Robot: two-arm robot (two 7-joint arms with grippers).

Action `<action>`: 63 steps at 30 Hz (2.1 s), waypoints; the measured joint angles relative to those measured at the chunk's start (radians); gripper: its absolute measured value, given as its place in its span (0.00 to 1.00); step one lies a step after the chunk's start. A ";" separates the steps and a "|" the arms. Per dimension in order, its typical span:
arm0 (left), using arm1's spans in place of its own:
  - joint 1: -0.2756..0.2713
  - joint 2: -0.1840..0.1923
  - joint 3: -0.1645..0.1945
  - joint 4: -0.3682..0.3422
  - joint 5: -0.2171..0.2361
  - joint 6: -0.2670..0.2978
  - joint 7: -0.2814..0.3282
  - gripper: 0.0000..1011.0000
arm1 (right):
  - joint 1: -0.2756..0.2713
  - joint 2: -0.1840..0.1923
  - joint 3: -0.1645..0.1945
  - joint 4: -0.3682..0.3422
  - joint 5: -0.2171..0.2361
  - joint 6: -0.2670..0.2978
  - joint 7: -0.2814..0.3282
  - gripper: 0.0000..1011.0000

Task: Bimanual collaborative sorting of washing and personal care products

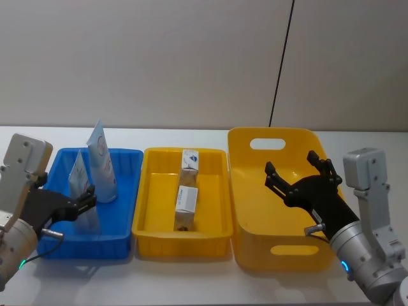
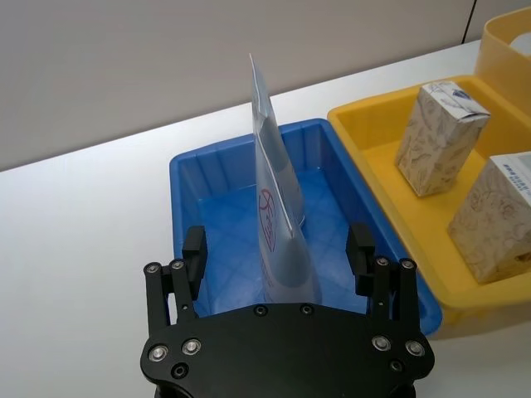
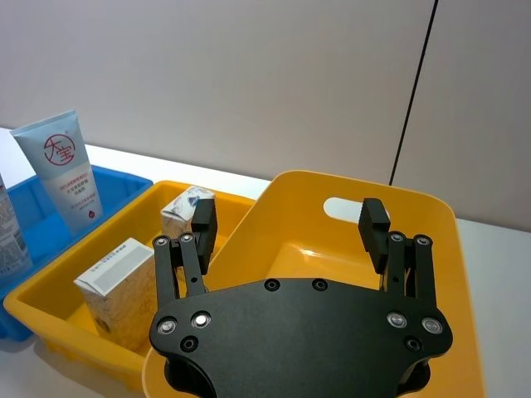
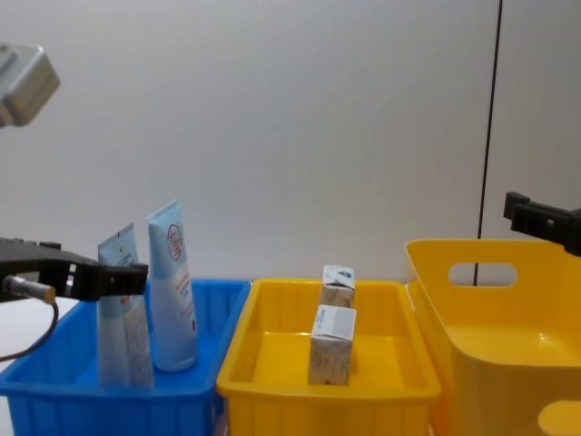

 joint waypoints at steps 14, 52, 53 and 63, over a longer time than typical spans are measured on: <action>-0.072 -0.036 0.027 0.130 0.021 -0.015 -0.022 0.99 | 0.000 0.000 0.000 0.000 0.000 0.000 0.000 0.99; -0.125 -0.056 0.039 0.227 0.052 -0.030 -0.034 0.35 | 0.000 0.000 0.000 0.000 0.000 0.000 0.000 0.99; -0.125 -0.057 0.039 0.227 0.052 -0.030 -0.034 0.34 | 0.000 0.000 0.000 0.000 0.000 0.000 0.000 0.99; -0.125 -0.057 0.039 0.229 0.053 -0.030 -0.035 0.28 | 0.000 0.000 0.000 0.000 0.000 0.000 0.000 0.99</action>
